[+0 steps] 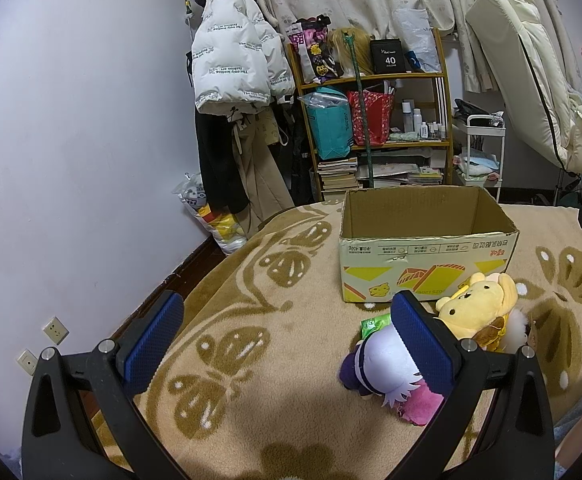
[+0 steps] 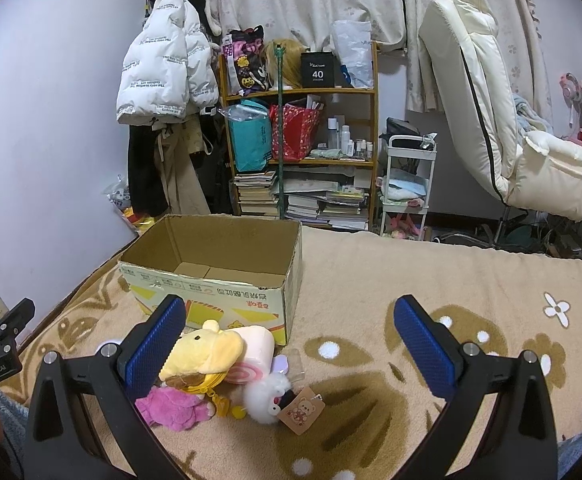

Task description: Organize soft objects

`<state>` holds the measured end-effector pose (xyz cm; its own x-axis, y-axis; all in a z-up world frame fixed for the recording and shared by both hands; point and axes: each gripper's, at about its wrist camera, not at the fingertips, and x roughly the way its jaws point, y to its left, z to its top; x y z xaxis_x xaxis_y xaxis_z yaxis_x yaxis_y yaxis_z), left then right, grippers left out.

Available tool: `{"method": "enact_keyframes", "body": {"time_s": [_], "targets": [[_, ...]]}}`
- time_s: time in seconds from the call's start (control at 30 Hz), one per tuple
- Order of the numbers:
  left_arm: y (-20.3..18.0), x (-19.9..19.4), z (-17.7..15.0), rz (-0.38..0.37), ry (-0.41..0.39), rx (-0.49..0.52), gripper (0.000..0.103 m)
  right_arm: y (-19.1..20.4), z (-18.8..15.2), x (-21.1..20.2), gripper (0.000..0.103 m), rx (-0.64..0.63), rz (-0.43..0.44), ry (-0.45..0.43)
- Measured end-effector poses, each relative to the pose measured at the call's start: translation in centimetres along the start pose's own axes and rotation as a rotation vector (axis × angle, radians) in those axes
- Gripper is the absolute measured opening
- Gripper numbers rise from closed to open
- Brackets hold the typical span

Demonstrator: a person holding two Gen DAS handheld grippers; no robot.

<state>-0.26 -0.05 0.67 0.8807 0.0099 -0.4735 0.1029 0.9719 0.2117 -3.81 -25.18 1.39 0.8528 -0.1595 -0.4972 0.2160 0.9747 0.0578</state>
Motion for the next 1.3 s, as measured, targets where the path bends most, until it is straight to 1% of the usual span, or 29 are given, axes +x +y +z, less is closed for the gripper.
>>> {"method": "enact_keyframes", "body": {"time_s": [0.57,1.13,1.17,1.3], "targets": [[0.0,0.0,0.0,0.002,-0.001,0.001,0.102,0.0,0.1,0.0,0.103,-0.004,0.002,0.002],[0.5,0.2,0.0,0.005,0.002,0.004,0.102,0.8,-0.6,0.0,0.103,-0.006,-0.004,-0.002],[0.5,0.2,0.0,0.006,0.003,0.004,0.102,1.5,-1.5,1.0,0.103,-0.007,-0.001,-0.003],[0.5,0.2,-0.1,0.006,0.003,0.003,0.102,1.5,-1.5,1.0,0.103,-0.007,0.000,-0.003]]}}
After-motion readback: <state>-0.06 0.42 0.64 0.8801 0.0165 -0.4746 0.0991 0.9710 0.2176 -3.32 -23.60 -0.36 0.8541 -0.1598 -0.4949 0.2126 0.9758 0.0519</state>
